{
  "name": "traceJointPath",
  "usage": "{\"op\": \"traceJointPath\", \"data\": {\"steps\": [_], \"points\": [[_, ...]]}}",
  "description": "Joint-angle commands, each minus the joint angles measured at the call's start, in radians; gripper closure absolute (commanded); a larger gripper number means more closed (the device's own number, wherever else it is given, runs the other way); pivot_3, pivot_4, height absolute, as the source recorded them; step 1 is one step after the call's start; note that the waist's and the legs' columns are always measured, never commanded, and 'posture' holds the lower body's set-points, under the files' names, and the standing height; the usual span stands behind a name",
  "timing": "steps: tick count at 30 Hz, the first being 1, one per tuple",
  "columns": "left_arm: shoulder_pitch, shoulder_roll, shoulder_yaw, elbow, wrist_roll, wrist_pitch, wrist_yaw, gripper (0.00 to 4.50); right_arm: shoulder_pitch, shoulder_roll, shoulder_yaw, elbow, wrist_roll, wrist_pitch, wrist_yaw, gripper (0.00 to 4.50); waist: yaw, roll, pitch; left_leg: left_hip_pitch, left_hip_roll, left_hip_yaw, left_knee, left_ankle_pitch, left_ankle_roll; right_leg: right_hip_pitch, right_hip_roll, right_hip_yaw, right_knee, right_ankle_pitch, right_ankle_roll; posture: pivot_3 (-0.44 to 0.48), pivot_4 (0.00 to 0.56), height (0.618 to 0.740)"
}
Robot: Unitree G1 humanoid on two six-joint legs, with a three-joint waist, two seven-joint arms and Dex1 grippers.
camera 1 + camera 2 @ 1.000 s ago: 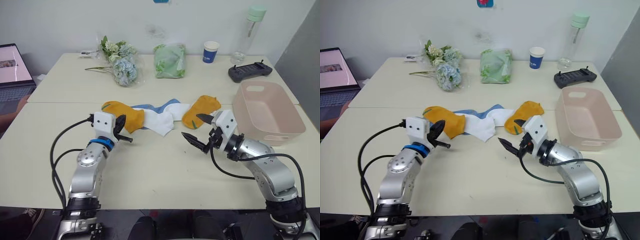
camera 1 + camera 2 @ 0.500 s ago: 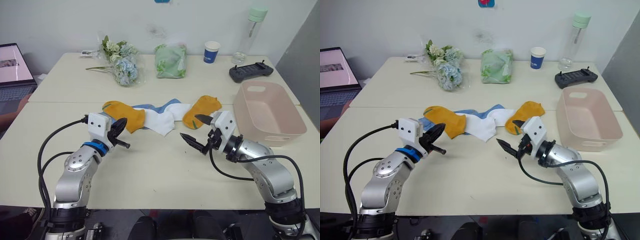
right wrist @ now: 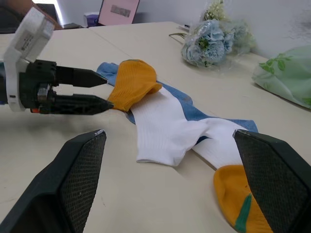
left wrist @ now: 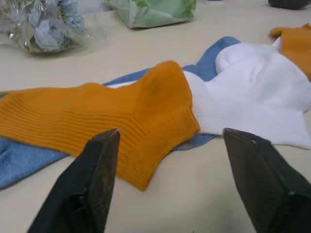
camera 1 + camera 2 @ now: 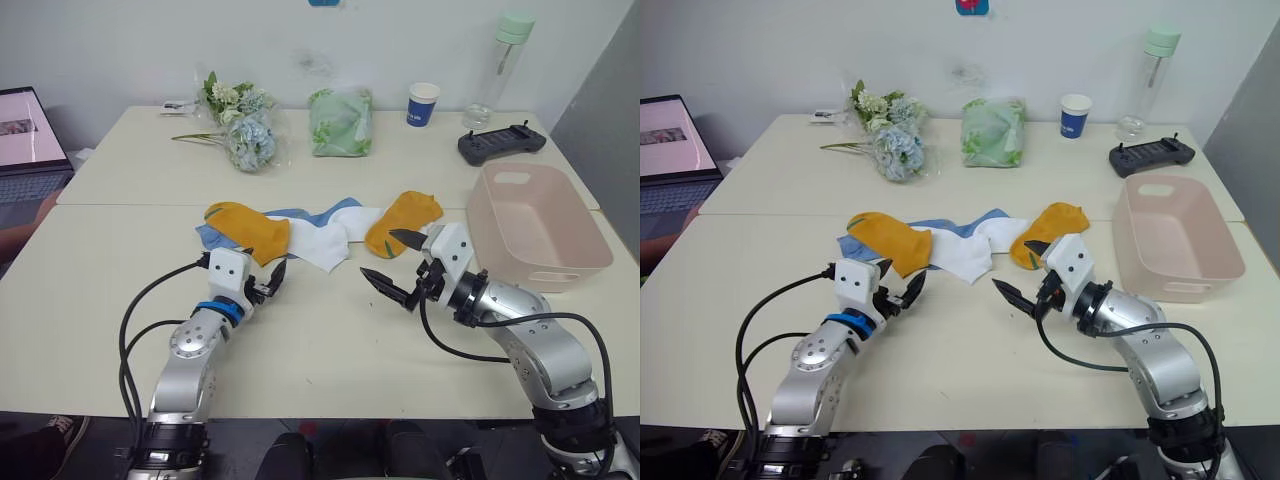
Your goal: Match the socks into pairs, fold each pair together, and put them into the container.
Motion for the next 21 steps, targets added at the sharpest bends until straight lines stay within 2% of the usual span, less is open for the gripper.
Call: {"op": "traceJointPath", "data": {"steps": [1, 11, 21], "points": [[-0.033, 0.000, -0.019, 0.021, 0.053, -0.087, 0.020, 0.01, -0.010, -0.008, -0.012, -0.039, 0.009, -0.007, 0.002, 0.00, 0.000, 0.000, 0.000, 0.000, 0.000, 0.000, 0.000, 0.000, 0.000, 0.000, 0.000, 0.000, 0.000, 0.000, 0.000, 0.000, 0.150, 0.740], [-0.106, 0.002, -0.032, 0.149, 0.171, -0.141, 0.116, 0.01, 0.003, -0.011, -0.007, -0.046, 0.009, -0.003, -0.002, 0.00, 0.000, 0.000, 0.000, 0.000, 0.000, 0.000, 0.000, 0.000, 0.000, 0.000, 0.000, 0.000, 0.000, 0.000, 0.000, 0.000, 0.150, 0.740], [-0.146, 0.002, -0.013, 0.223, 0.184, -0.171, 0.150, 0.01, -0.003, -0.011, -0.011, -0.048, 0.012, 0.005, -0.003, 0.00, 0.000, 0.000, 0.000, 0.000, 0.000, 0.000, 0.000, 0.000, 0.000, 0.000, 0.000, 0.000, 0.000, 0.000, 0.000, 0.000, 0.150, 0.740]]}}
